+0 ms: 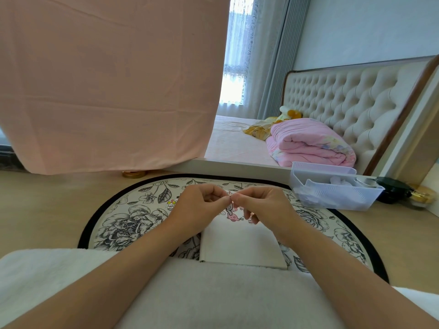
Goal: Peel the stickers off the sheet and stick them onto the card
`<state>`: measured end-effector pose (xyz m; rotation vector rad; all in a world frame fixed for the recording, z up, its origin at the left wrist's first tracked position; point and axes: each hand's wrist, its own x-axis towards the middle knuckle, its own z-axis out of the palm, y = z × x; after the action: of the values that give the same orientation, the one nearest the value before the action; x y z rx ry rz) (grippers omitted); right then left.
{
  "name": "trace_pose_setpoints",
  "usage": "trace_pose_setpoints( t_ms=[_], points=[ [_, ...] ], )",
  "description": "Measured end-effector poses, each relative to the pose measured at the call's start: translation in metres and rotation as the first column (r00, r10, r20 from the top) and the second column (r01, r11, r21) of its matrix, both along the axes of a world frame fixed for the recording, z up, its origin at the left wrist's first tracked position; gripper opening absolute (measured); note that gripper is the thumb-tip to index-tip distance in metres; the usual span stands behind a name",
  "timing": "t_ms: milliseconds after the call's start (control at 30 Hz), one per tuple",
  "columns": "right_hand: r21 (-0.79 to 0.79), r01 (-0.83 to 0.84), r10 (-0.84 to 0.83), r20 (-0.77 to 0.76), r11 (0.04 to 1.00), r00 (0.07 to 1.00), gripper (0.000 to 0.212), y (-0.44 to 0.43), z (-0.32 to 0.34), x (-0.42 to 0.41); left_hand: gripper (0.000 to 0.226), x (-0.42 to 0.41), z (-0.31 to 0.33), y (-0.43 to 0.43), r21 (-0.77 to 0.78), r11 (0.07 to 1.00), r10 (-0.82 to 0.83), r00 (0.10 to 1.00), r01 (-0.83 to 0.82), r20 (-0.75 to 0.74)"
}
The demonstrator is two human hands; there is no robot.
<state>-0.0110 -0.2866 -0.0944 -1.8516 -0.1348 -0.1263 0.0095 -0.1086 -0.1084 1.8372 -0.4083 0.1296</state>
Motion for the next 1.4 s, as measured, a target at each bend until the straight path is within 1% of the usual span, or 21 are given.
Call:
trace_pose_setpoints(
  t_ms=[100,300,367,500,633,767,900,1067,1300,1400],
  points=[
    [-0.015,-0.019,0.019,-0.003,1.000,1.000,0.008,-0.001,-0.001,0.001,0.006,0.000,-0.001,0.001,0.017,1.000,-0.019,1.000,0.019,0.018],
    [-0.067,-0.022,0.025,0.034,0.997,0.999,0.011,0.000,-0.004,0.002,0.007,0.002,-0.004,0.000,-0.009,0.999,-0.047,0.999,0.047,-0.013],
    [-0.074,-0.041,0.042,0.015,0.996,0.999,0.011,0.000,-0.003,0.002,0.008,0.002,-0.004,0.001,0.003,0.999,-0.041,0.999,0.041,-0.019],
    [-0.028,-0.125,0.122,-0.080,0.992,0.989,0.017,-0.004,0.002,0.001,0.010,0.002,-0.003,0.004,0.004,0.999,-0.037,0.998,0.038,-0.041],
    [-0.075,-0.124,0.119,-0.076,0.989,0.990,0.015,-0.006,0.005,-0.001,0.012,0.000,-0.001,0.004,0.053,0.996,-0.070,0.996,0.072,-0.051],
    [-0.158,-0.104,0.100,-0.033,0.982,0.994,0.012,-0.007,0.005,-0.001,0.016,0.000,0.000,0.003,0.065,0.995,-0.077,0.995,0.081,-0.062],
    [-0.237,-0.064,0.073,0.030,0.969,0.997,0.012,-0.005,0.006,-0.002,0.015,0.000,0.000,0.004,0.061,0.995,-0.078,0.995,0.082,-0.058],
    [-0.419,0.032,0.044,0.171,0.908,0.984,0.014,-0.002,0.005,0.001,0.013,0.001,-0.003,0.003,0.086,0.995,-0.054,0.997,0.058,-0.050],
    [-0.512,0.124,0.025,0.275,0.850,0.961,0.024,0.005,-0.002,0.000,0.011,0.003,-0.005,0.001,0.075,0.997,-0.033,0.999,0.034,-0.024],
    [-0.551,0.177,0.021,0.335,0.816,0.942,0.020,0.008,-0.005,-0.001,0.011,0.001,-0.005,0.000,0.081,0.997,-0.018,1.000,0.019,-0.010]
  ],
)
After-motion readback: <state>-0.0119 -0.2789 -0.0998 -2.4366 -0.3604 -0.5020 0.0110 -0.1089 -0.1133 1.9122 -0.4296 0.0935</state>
